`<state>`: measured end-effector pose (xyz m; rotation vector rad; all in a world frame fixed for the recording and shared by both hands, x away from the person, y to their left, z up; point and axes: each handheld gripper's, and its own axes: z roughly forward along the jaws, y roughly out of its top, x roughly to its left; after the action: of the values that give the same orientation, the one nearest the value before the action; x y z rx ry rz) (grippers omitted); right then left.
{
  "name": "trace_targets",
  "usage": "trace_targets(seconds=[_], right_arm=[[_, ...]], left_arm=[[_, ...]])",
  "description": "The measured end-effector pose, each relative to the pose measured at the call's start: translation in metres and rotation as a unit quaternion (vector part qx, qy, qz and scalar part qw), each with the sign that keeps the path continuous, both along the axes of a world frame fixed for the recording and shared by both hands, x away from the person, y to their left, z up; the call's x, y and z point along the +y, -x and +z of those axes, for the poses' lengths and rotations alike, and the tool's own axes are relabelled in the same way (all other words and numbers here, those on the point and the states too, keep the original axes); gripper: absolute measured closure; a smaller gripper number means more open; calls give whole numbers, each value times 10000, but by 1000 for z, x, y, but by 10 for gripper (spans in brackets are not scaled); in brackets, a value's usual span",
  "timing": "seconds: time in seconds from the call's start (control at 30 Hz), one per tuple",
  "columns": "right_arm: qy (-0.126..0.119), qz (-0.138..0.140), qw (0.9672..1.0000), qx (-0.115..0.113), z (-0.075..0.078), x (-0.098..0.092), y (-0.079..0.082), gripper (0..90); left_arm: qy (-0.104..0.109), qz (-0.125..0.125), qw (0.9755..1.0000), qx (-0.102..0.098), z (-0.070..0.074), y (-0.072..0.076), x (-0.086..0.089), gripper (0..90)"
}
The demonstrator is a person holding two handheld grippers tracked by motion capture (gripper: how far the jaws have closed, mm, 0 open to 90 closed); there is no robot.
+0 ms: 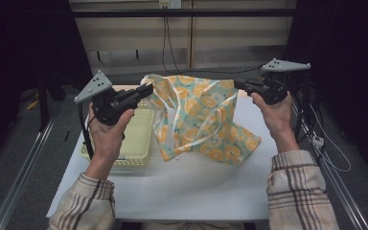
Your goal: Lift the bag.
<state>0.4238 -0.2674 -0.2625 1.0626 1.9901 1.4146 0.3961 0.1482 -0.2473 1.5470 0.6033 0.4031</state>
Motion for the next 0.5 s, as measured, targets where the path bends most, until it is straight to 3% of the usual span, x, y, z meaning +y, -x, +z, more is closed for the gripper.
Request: trace_targets(seconds=[0.3, 0.5], right_arm=[[-58, -165, 9997, -147, 27, -6, -8, 900], [14, -161, 9993, -323, 51, -1, -7, 900]], left_arm=[[-48, 259, 9989, -383, 38, -1, 15, 900], [155, 364, 9977, -542, 58, 1, 26, 900]])
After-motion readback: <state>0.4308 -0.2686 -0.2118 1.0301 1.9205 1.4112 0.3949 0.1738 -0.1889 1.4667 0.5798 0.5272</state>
